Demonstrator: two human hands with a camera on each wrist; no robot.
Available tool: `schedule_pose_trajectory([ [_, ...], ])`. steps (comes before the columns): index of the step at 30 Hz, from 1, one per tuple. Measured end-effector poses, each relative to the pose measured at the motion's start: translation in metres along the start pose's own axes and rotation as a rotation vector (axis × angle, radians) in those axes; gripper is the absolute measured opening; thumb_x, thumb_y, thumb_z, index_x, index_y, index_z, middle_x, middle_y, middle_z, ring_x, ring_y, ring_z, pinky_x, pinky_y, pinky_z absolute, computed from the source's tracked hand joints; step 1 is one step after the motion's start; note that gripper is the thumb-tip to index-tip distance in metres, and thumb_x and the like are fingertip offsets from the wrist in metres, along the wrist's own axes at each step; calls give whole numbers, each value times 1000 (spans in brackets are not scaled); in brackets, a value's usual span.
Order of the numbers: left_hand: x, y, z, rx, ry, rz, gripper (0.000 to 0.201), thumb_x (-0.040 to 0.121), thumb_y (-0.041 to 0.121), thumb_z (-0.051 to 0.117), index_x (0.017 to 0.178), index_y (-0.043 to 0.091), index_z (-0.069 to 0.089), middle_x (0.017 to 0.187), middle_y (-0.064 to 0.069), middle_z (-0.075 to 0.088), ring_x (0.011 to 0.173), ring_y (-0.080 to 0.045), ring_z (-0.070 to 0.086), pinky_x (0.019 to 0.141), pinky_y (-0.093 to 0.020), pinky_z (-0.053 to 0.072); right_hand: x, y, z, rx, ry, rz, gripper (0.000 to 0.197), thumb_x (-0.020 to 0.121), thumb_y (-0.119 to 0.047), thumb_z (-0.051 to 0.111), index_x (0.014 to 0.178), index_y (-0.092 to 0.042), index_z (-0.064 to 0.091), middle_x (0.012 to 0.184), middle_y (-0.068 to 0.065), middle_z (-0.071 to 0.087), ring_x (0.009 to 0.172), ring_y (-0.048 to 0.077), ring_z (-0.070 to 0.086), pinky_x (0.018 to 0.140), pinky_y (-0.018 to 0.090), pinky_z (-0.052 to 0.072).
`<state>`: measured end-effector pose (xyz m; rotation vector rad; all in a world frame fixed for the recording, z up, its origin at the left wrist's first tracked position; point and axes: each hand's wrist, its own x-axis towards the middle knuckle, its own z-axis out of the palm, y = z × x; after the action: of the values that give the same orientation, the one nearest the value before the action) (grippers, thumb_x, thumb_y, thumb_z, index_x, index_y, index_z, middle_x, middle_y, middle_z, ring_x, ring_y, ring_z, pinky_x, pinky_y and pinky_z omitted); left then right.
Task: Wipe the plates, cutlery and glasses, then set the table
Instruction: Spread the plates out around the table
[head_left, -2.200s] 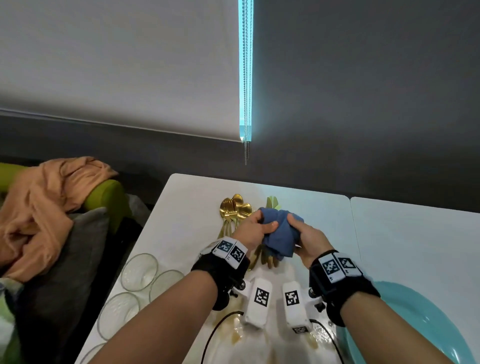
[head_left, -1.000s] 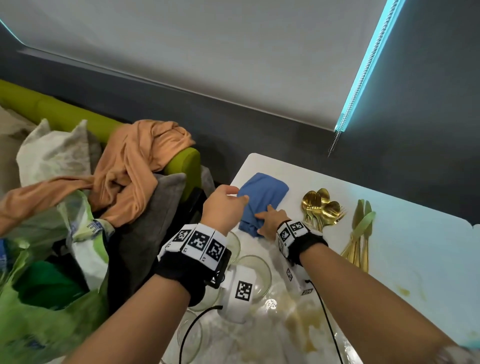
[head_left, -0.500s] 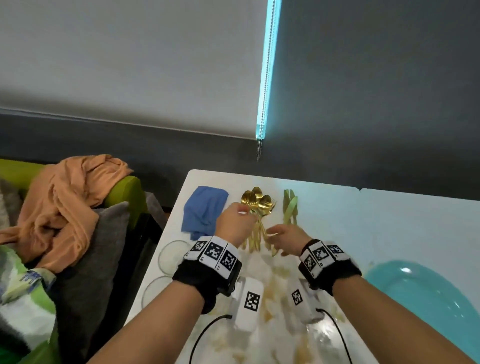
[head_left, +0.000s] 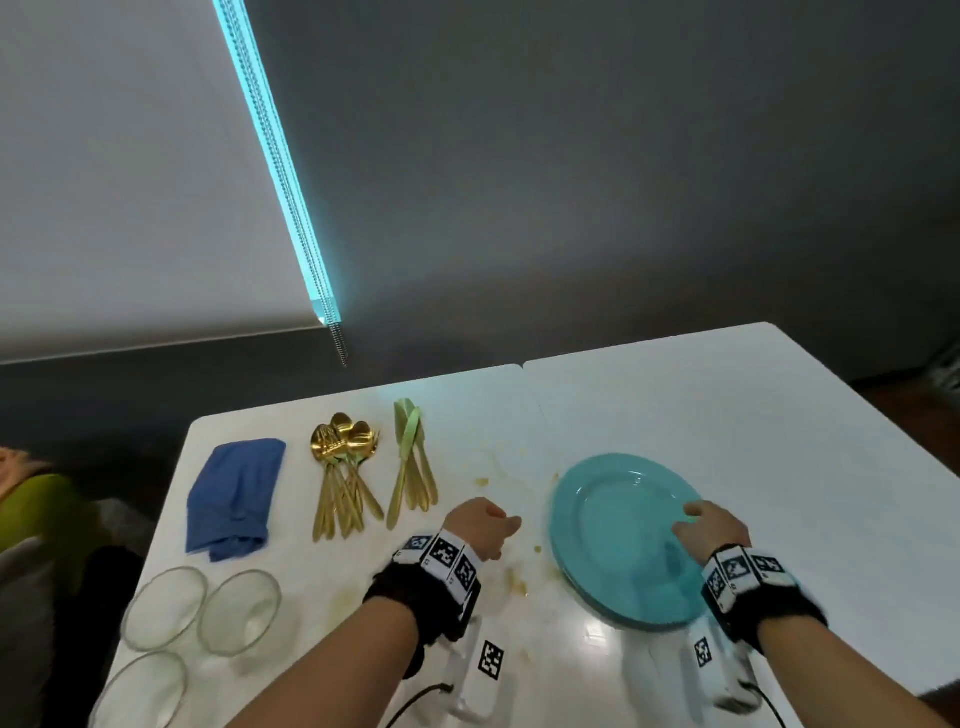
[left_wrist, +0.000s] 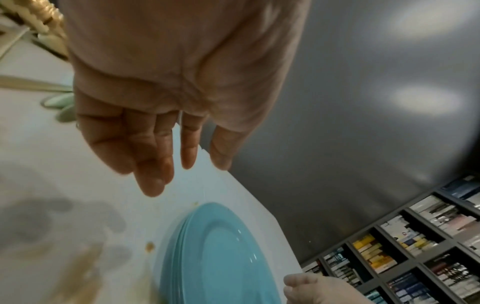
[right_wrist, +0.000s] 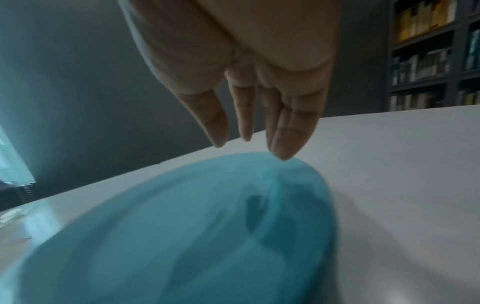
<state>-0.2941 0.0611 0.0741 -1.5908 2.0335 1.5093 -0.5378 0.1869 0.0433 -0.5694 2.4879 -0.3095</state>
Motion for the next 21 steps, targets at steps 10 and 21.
schedule_pose_trajectory([
  [10,56,33,89,-19,74,-242,36,90,31,54,104,-1,61,102,-16,67,101,-31,66,81,-32,52,50,50,-5,60,-119,23,51,83,-20,64,127,-6,43,126,18,55,115,33,54,94,34,45],
  [21,83,40,122,-411,147,-284,53,95,41,43,113,-7,57,105,-28,63,92,-38,65,84,-49,55,99,72,-7,237,-243,74,38,66,-9,70,101,0,62,101,16,67,90,29,65,67,26,49],
])
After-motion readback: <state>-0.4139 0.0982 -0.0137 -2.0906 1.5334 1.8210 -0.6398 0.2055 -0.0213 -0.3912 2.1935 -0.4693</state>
